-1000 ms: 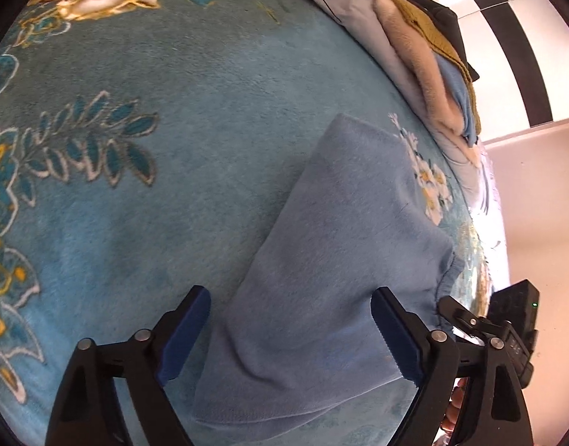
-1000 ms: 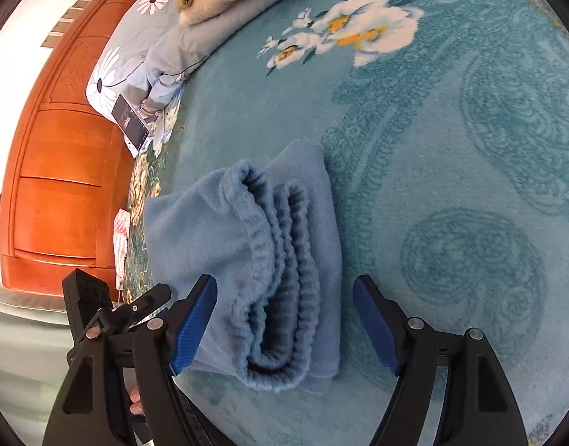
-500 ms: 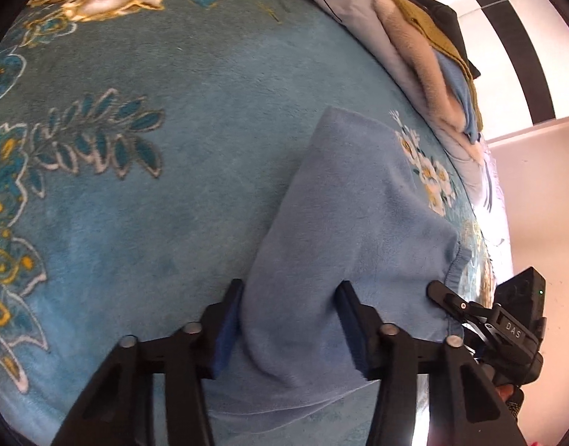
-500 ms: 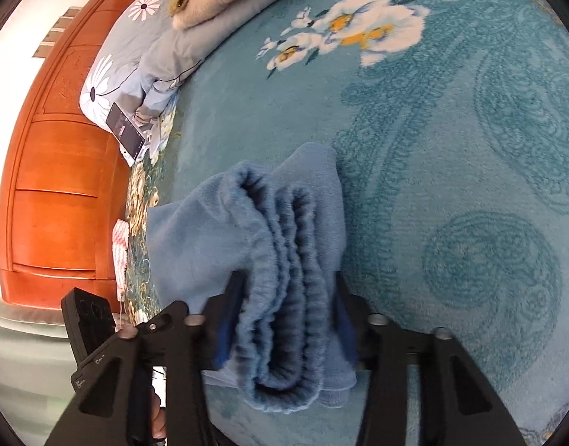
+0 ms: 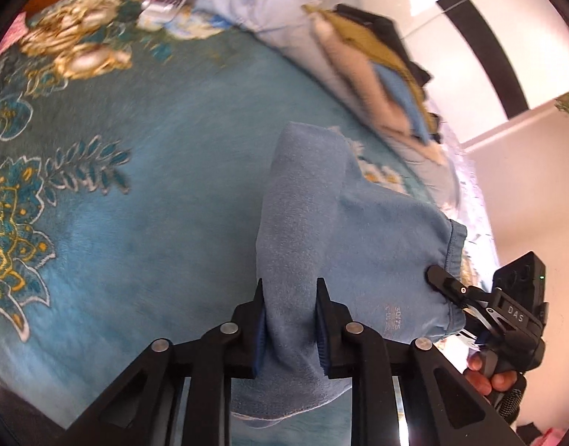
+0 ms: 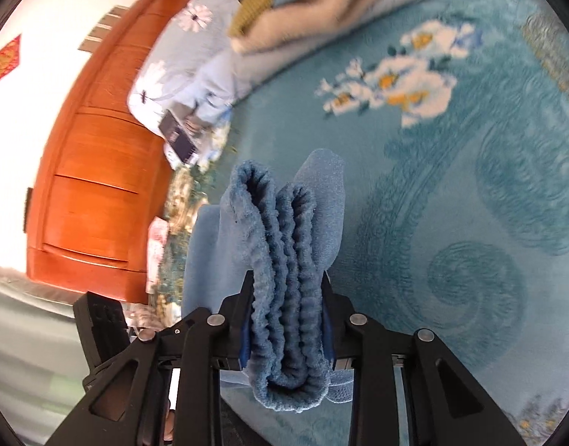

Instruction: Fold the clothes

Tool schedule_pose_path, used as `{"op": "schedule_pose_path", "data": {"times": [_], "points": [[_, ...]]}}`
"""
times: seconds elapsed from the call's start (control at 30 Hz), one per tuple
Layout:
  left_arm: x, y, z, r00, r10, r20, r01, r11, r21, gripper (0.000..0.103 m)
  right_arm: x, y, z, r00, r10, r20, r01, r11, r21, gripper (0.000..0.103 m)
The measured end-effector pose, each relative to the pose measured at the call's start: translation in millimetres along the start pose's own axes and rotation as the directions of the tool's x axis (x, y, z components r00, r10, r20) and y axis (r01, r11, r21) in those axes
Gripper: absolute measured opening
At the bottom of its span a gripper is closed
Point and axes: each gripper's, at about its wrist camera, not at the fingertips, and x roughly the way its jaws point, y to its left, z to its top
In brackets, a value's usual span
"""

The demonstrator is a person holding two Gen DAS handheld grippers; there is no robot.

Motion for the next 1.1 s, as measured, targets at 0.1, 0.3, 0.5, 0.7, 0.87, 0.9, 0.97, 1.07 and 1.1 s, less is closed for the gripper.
{"op": "schedule_pose_path", "data": {"times": [0.1,0.3,0.5,0.7,0.87,0.9,0.97,1.07,1.1], "points": [[-20.2,-23.3,-9.0,0.999,-0.036,0.006,0.036,0.998,0.046,0.023,-34.3,-1.6,-1.4,0.999,0.015,0.033,-0.014,1.000,-0.012,0.030],[-24.9,-100.6,-27.2,0.995,-0.093,-0.033,0.097,0.983,0.157,0.023,-116.3,-11.2,-4.3,0.993,0.025,0.113,-0.021,0.999,-0.041,0.030],[-6.7,-195.8,-59.7,0.984,-0.116,-0.132,0.150,0.947,0.286,0.023,-218.1,-38.5,-13.1,0.981,-0.025,0.190,0.041,0.996,-0.080,0.030],[27.1,-302.3,-98.7,0.962,-0.125,-0.244,0.220,0.882,0.416,0.023,-318.2,-76.5,-30.1,0.957,-0.093,0.273,0.114,0.991,-0.062,0.030],[48.6,-368.2,-128.9,0.938,-0.131,-0.320,0.277,0.839,0.469,0.023,-390.4,-116.8,-44.5,0.941,-0.123,0.316,0.134,0.991,-0.013,0.030],[53.7,-379.7,-134.7,0.934,-0.131,-0.333,0.286,0.833,0.473,0.023,-401.1,-123.3,-46.1,0.939,-0.130,0.320,0.139,0.990,-0.007,0.030],[64.0,-399.9,-146.5,0.925,-0.123,-0.360,0.298,0.824,0.482,0.023,-422.5,-136.3,-49.2,0.934,-0.144,0.327,0.151,0.989,0.005,0.030],[79.4,-425.9,-162.7,0.912,-0.108,-0.395,0.313,0.806,0.503,0.023,-450.8,-152.2,-53.5,0.929,-0.161,0.333,0.165,0.986,0.017,0.030],[84.6,-434.4,-168.1,0.911,-0.100,-0.400,0.315,0.796,0.516,0.023,-459.0,-157.1,-53.4,0.929,-0.162,0.331,0.166,0.986,0.017,0.030]]}}
